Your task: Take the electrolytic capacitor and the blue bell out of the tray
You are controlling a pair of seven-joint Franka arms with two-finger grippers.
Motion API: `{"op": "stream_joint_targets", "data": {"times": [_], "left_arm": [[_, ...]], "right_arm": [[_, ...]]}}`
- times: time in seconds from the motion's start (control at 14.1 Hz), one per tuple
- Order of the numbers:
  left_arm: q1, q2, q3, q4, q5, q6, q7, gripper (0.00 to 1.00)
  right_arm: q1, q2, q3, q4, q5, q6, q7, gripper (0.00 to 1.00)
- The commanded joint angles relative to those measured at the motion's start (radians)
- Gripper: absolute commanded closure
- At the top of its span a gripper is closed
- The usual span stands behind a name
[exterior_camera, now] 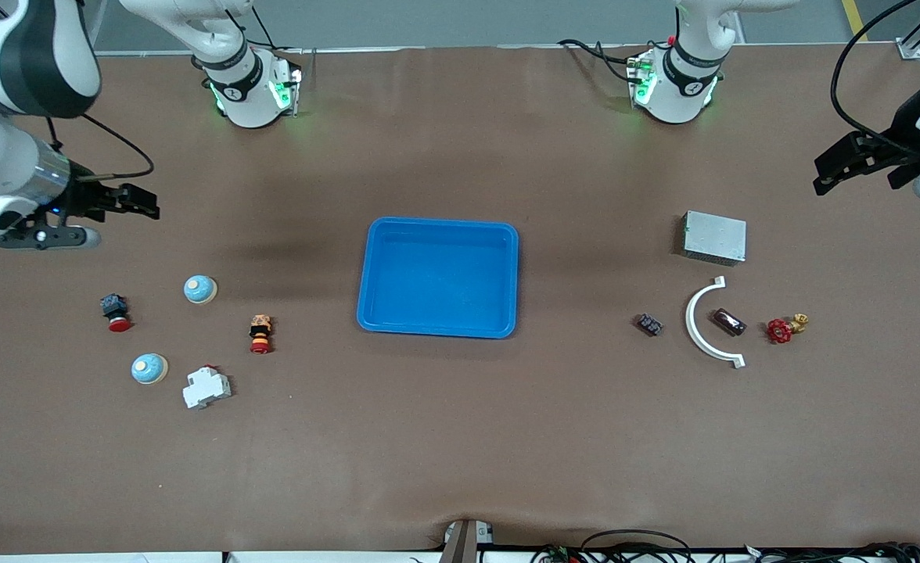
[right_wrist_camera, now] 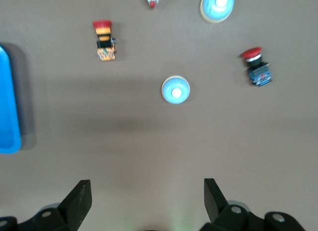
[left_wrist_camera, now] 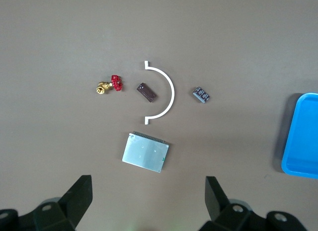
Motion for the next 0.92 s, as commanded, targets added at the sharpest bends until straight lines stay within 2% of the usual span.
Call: {"op": "stream_joint_targets", "data": {"times": [0.0, 0.14, 0.28, 0.85], "left_arm": [[0.006, -0.041, -0.004, -0.042, -0.021, -0.004, 0.020, 0.00], [0.006, -0.043, -0.004, -0.043, -0.021, -0.004, 0.020, 0.00], [0.004, -0.043, -0.004, -0.043, -0.021, -0.004, 0.020, 0.00], [0.004, -0.077, -0.007, -0.073, -0.021, -0.004, 0.020, 0.00]], "right_arm": [[-0.013, 0.057, 0.008, 0.194, 0.007, -0.085, 0.019, 0.00], [-0.022, 0.095, 0.008, 0.322, 0.007, -0.147, 0.018, 0.00], [-0.035, 0.118, 0.008, 0.393, 0.007, -0.179, 0.018, 0.00], [-0.032, 0.155, 0.008, 0.397, 0.007, -0.204, 0.015, 0.00]]}}
